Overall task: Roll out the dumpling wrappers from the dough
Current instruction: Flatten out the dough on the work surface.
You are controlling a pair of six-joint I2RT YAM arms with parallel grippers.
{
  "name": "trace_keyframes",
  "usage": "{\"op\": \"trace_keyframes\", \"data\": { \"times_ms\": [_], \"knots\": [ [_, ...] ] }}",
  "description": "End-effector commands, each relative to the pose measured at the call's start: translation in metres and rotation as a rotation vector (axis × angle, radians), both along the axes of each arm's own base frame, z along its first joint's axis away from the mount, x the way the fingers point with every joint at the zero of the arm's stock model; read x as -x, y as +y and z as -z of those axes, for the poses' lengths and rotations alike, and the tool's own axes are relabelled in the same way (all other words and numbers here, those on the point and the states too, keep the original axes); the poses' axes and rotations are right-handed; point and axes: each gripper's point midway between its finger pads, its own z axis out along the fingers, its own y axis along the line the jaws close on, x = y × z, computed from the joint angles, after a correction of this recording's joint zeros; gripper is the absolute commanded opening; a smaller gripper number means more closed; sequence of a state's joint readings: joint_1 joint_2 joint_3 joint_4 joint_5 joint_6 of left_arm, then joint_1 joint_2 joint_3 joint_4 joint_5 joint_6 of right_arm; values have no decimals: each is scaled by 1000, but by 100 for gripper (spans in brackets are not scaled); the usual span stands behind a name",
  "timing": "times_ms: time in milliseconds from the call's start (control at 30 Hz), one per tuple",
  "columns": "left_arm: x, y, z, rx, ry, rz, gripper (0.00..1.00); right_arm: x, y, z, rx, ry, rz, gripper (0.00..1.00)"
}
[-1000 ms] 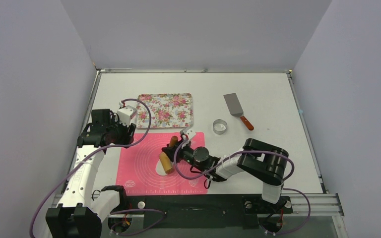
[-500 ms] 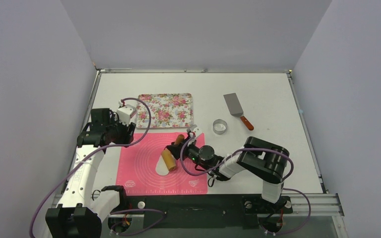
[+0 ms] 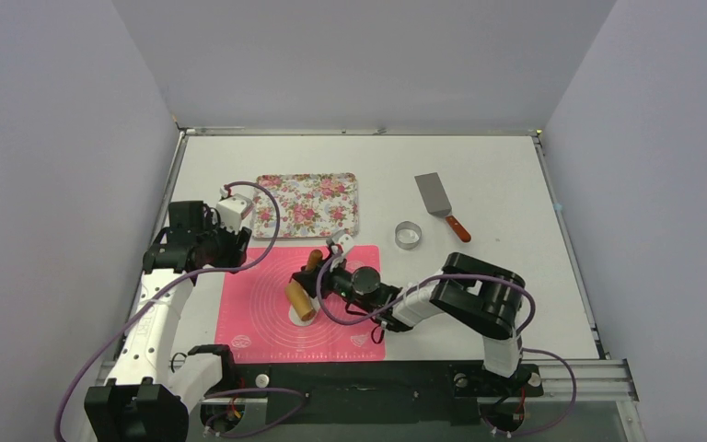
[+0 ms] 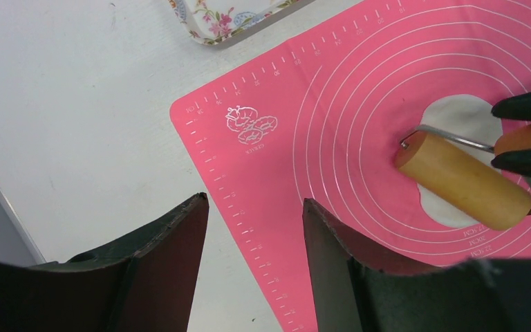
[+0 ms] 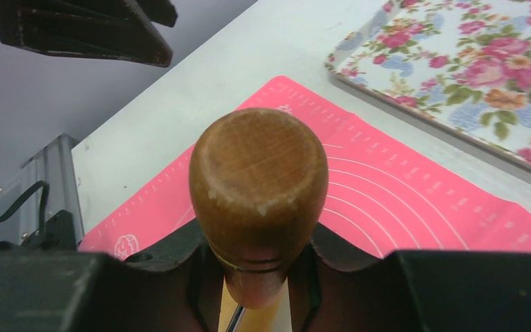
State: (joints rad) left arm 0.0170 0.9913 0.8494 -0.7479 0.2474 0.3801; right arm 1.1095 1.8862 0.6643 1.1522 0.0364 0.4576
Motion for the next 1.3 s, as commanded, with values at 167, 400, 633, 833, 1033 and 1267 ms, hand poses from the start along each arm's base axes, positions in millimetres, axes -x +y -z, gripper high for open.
{"op": "trace_keyframes", "data": {
  "times_ms": [167,400,633,833,1033,1267],
  "knots": [
    [-9,3,-16,-15,-65,4,51,12,-25,74,211,127,-40,0],
    [-11,0,-11,4,-53,15,51,-8,-70,90,285,136,56,0],
    [-5,-3,-10,4,-38,45,51,19,-17,93,278,156,-76,0],
    [-2,-5,-12,1,-35,67,51,22,-5,77,244,140,-99,0],
    [-3,-7,-15,17,-37,67,51,-2,-59,88,331,147,18,0],
    [-1,-3,-14,-7,-41,63,51,-6,-58,97,384,157,3,0]
  ]
}}
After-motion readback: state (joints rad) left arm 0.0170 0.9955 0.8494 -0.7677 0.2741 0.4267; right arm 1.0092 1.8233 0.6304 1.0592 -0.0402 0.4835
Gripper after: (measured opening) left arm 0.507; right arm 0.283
